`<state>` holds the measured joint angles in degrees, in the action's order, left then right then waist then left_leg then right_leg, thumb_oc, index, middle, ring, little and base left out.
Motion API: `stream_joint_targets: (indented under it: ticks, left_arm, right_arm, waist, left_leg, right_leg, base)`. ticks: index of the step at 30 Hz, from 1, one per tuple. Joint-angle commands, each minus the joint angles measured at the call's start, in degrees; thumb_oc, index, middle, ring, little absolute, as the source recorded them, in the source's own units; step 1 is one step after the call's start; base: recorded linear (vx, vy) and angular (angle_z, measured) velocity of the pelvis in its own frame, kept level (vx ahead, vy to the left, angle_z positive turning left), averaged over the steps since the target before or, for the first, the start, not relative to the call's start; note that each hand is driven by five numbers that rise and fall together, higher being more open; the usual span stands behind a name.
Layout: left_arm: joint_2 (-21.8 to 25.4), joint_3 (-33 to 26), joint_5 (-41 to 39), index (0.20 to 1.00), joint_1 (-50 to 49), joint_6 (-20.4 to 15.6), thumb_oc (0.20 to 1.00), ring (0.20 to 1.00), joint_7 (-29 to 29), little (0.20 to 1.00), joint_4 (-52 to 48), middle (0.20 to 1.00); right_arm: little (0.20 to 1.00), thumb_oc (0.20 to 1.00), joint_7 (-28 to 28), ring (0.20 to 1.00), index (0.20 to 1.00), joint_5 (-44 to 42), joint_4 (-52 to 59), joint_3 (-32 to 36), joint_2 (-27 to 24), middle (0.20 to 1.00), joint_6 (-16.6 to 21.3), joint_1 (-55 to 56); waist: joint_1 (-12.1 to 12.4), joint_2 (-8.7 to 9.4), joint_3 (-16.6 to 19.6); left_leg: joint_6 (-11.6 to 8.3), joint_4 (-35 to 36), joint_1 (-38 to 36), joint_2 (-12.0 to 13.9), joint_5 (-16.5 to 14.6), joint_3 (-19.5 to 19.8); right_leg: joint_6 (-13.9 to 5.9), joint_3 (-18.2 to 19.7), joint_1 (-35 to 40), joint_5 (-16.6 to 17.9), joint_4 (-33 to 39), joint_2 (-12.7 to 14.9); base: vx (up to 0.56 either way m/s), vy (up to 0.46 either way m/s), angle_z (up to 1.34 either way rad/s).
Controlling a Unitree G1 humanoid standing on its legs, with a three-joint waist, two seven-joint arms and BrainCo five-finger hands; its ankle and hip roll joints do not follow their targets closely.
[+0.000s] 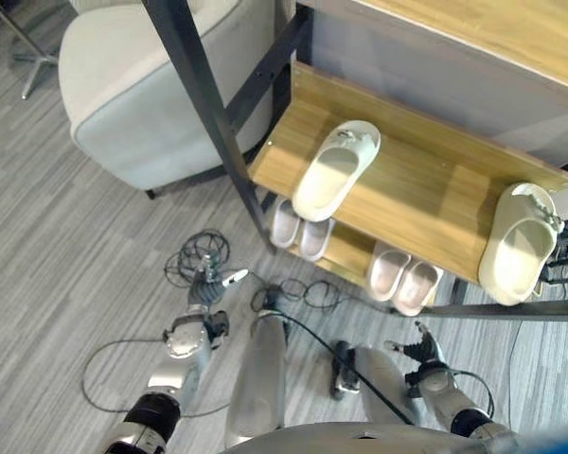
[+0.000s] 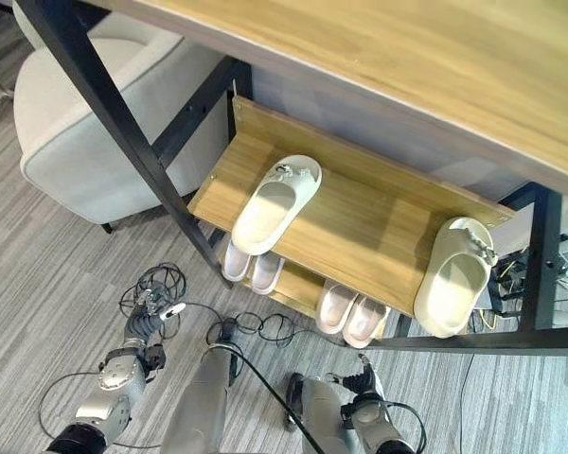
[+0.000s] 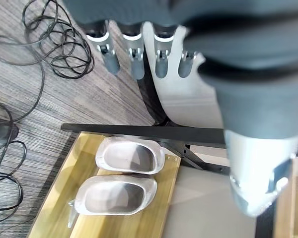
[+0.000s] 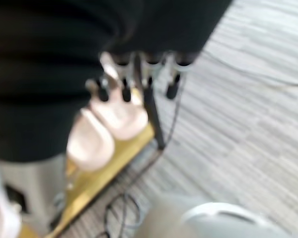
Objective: Arrange the slippers neatly on the shoe rack.
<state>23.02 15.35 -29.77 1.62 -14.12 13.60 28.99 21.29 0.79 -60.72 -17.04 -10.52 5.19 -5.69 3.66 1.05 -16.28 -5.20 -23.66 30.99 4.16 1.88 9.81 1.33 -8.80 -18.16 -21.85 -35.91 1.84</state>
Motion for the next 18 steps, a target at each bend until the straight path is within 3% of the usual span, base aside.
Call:
stream_joint_targets:
  ticks: [1,3,5,6,7,10,13,15,18]
  left_arm:
    - [-0.86,-0.17,1.52,1.0,1.09,-1.22,1.0,1.0,-0.5,1.0,0.74,1.0]
    - [-0.99,-0.07,2.52,1.0,1.16,-1.0,1.0,1.0,-1.06,1.0,1.6,1.0]
    - [-1.42,-0.1,2.73,1.0,2.31,-0.79,1.0,1.0,-0.95,1.0,2.41,1.0]
    - [-1.64,-0.18,2.8,1.0,2.6,-0.75,1.0,1.0,-0.96,1.0,2.32,1.0]
    - [-2.04,-0.41,3.37,1.0,2.21,-0.6,1.0,1.0,-1.29,1.0,2.82,1.0]
    - [-2.6,-0.07,3.38,1.0,1.3,-0.26,1.0,1.0,-2.14,1.0,3.16,1.0]
    - [-2.85,0.76,4.04,1.0,1.34,0.19,1.0,1.0,-2.85,1.0,3.76,1.0]
    - [-2.98,1.51,5.28,1.0,1.16,0.25,1.0,1.0,-3.38,1.0,3.46,1.0]
    - [-3.1,2.26,6.89,1.0,1.21,0.66,1.0,1.0,-3.5,1.0,3.11,1.0]
  right_arm:
    - [1.0,1.0,-0.29,1.0,1.0,1.99,1.75,-1.42,-2.3,1.0,0.05,4.76]
    - [1.0,1.0,-0.58,1.0,1.0,2.78,2.74,-1.74,-3.02,1.0,0.08,5.99]
    - [1.0,1.0,-0.73,1.0,1.0,2.9,4.0,-1.56,-3.92,1.0,-0.17,6.66]
    - [1.0,1.0,-0.93,1.0,1.0,2.75,4.25,-1.28,-4.21,1.0,-0.31,7.09]
    - [1.0,1.0,-1.51,1.0,1.0,2.95,3.76,-0.76,-4.55,1.0,-0.52,8.27]
    - [1.0,1.0,-1.89,1.0,1.0,3.48,1.91,0.66,-5.35,1.0,-0.76,9.65]
    - [1.0,1.0,-2.62,1.0,1.0,3.22,1.37,1.76,-5.54,1.0,-0.67,10.8]
    - [1.0,1.0,-3.22,1.0,1.0,2.85,0.99,2.72,-5.36,1.0,-0.74,12.08]
    - [1.0,1.0,-3.63,1.0,1.0,2.33,0.42,3.65,-5.26,1.0,-0.81,12.41]
  waist:
    - [-0.24,-2.3,1.0]
    - [-0.34,-2.31,1.39]
    - [-0.74,-2.16,1.13]
    - [-1.12,-1.69,1.2]
    - [-1.88,-0.64,2.23]
    - [-3.43,1.75,4.27]
    - [-4.71,2.18,5.95]
    - [-6.0,1.44,7.63]
    - [-6.65,1.3,8.3]
  left_leg:
    - [-2.33,8.25,-1.52,3.26,8.94,-1.44]
    - [-2.8,11.76,-3.61,3.44,10.74,-1.04]
    - [-2.86,10.82,-2.85,2.93,12.4,-1.56]
    - [-2.19,9.93,-3.03,2.52,11.3,-2.22]
    - [-0.64,9.24,-5.75,1.92,7.33,-2.36]
    - [0.14,6.09,-11.72,0.95,-0.13,-1.38]
    - [-0.05,6.1,-17.35,0.55,-3.79,0.24]
    - [-0.17,10.78,-21.47,0.61,-5.53,0.04]
    - [-0.17,12.36,-22.69,-0.19,-6.4,-0.2]
  right_leg:
    - [0.31,-1.03,3.53,-2.16,3.75,-3.04]
    - [0.22,-0.99,5.47,-1.62,6.81,-3.86]
    - [0.34,-0.69,6.23,0.56,9.66,-4.0]
    - [0.04,-0.66,6.81,1.76,11.61,-3.46]
    - [-0.87,0.25,8.14,4.37,15.77,-2.59]
    - [-3.11,1.53,10.52,10.14,23.26,0.52]
    - [-4.16,2.84,12.24,12.72,26.84,1.49]
    - [-4.81,3.2,12.94,13.77,28.34,1.61]
    - [-5.47,4.02,13.65,14.97,28.83,2.29]
  base:
    - [-0.11,-0.062,-0.09]
    - [-0.12,-0.078,-0.12]
    - [-0.18,-0.069,-0.04]
    - [-0.19,-0.049,0.07]
    - [-0.12,-0.002,0.12]
    - [-0.05,0.075,0.04]
    - [0.04,0.125,-0.01]
    - [0.09,0.173,0.07]
    - [0.06,0.178,-0.09]
